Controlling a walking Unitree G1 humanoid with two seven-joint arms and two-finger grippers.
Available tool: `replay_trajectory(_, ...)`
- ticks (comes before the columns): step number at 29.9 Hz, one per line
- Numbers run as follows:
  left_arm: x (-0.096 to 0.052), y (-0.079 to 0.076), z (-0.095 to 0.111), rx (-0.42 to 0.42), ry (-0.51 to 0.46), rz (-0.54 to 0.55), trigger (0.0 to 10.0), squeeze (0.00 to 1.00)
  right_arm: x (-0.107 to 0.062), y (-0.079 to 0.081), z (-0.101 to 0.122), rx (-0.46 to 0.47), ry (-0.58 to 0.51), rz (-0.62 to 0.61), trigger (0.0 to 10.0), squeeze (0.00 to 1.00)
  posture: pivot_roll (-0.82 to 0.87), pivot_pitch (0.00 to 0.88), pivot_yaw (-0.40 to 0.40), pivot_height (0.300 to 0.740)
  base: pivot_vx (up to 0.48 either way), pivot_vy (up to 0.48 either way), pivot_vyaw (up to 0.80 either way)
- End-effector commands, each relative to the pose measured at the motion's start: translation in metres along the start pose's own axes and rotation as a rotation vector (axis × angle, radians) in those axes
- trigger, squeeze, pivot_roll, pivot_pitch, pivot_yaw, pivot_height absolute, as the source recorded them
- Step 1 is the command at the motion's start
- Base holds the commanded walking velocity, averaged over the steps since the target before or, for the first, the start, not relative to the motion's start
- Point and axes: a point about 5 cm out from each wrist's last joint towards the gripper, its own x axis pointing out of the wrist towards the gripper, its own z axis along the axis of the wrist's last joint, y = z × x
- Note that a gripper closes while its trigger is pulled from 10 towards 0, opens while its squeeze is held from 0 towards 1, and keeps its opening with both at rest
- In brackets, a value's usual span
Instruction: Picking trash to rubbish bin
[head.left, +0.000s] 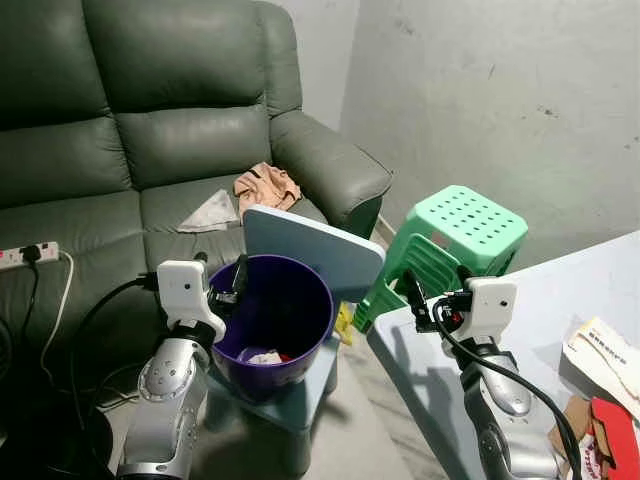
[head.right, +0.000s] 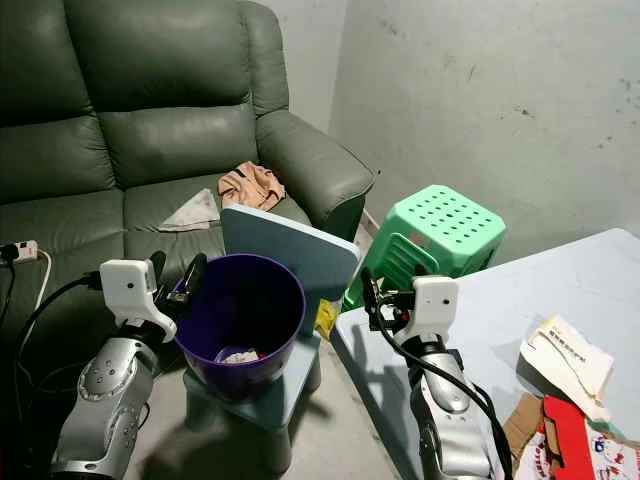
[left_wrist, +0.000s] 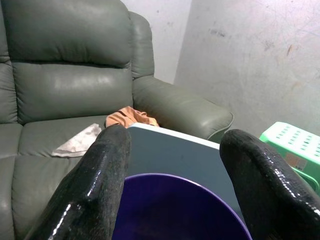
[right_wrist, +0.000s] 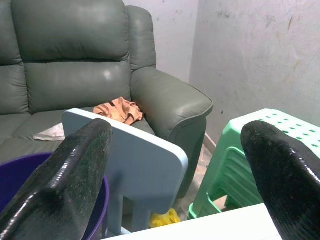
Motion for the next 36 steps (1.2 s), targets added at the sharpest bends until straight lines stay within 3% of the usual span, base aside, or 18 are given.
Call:
replay_trajectory(1, 0.002, -0.0023, 0.006, 0.004, -0.019, -0.007, 10.0, 0.0, 0.0021, -0.0022, 0.0053, -0.013, -0.01, 0.002, 10.0, 0.0, 0.09, 0.0, -0.083, 0.74, 0.0, 0.0, 0.0)
replay_trajectory(4, 0.002, -0.0023, 0.006, 0.004, -0.019, -0.007, 10.0, 0.0, 0.0021, -0.0022, 0.0053, -0.013, -0.01, 0.002, 10.0, 0.0, 0.09, 0.0, -0.083, 0.74, 0.0, 0.0, 0.0)
replay_trajectory(5, 0.0022, -0.0023, 0.0063, 0.005, -0.019, -0.007, 10.0, 0.0, 0.0021, -0.0029, 0.0046, -0.019, -0.005, -0.005, 10.0, 0.0, 0.0, 0.0, 0.0, 0.74, 0.0, 0.0, 0.0)
replay_trajectory(6, 0.0014, -0.0002, 0.007, 0.009, -0.016, -0.011, 10.0, 0.0, -0.0014, -0.0021, 0.0055, -0.006, -0.028, 0.009, 10.0, 0.0, 0.09, 0.0, -0.078, 0.74, 0.0, 0.0, 0.0)
replay_trajectory(9, 0.0009, 0.0036, 0.0084, 0.015, -0.015, -0.015, 10.0, 0.0, -0.0066, -0.0011, 0.0076, 0.013, -0.07, 0.028, 10.0, 0.0, 0.09, 0.0, -0.08, 0.74, 0.0, 0.0, 0.0)
replay_trajectory(36, 0.0057, 0.0058, 0.0134, 0.022, -0.027, -0.01, 10.0, 0.0, -0.0039, -0.0011, 0.0075, 0.015, -0.08, 0.024, 10.0, 0.0, 0.09, 0.0, -0.073, 0.74, 0.0, 0.0, 0.0)
